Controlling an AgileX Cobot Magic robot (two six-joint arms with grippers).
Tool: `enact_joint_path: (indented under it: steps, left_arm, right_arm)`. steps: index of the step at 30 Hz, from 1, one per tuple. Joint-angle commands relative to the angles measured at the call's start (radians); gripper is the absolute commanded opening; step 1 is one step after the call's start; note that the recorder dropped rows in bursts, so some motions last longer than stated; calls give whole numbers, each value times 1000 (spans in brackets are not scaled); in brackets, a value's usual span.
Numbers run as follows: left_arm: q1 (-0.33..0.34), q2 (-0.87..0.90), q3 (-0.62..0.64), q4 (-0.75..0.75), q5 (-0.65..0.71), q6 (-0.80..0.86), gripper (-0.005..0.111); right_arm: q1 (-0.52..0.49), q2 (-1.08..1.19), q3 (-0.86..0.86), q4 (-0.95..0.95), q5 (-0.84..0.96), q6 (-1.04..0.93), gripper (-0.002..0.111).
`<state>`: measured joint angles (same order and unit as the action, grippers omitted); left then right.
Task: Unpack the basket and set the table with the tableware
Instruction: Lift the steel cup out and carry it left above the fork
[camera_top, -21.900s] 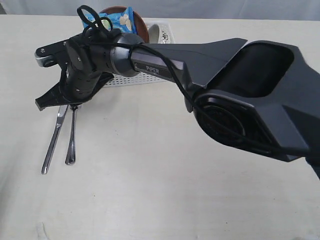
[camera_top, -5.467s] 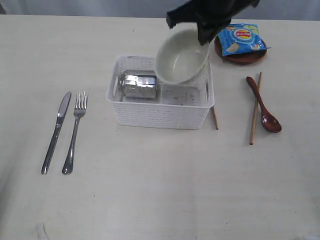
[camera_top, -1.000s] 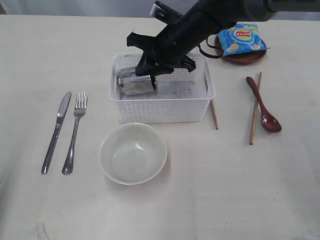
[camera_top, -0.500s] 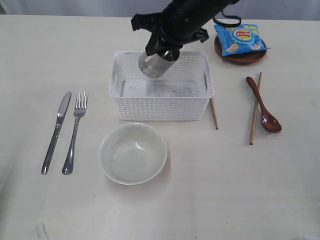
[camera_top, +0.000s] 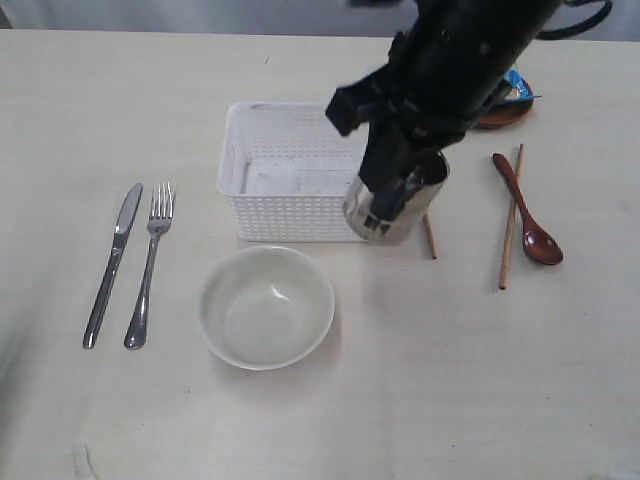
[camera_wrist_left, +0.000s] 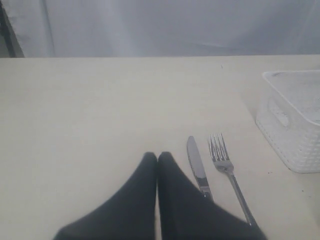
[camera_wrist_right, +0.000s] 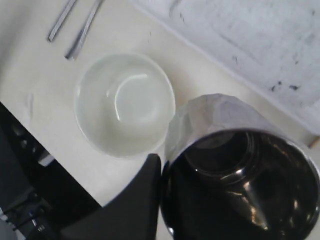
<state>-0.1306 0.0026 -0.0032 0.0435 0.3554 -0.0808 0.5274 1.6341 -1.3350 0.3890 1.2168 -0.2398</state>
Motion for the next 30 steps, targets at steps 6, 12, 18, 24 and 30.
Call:
enact_joint_path:
  steps: [6, 12, 18, 24, 30]
  left_arm:
    - [2, -3, 3, 9, -11, -4, 0]
    - [2, -3, 3, 9, -11, -4, 0]
    - [2, -3, 3, 9, -11, -4, 0]
    - [2, -3, 3, 9, -11, -4, 0]
    - [2, -3, 3, 9, -11, -4, 0]
  right_arm:
    - [82, 65, 69, -132, -193, 91, -1]
    - [82, 187, 45, -140, -320, 95, -1]
    - [82, 250, -94, -172, -441, 148, -1]
    - [82, 386, -414, -299, -349, 231, -1]
    - [240, 337, -483, -332, -280, 134, -1]
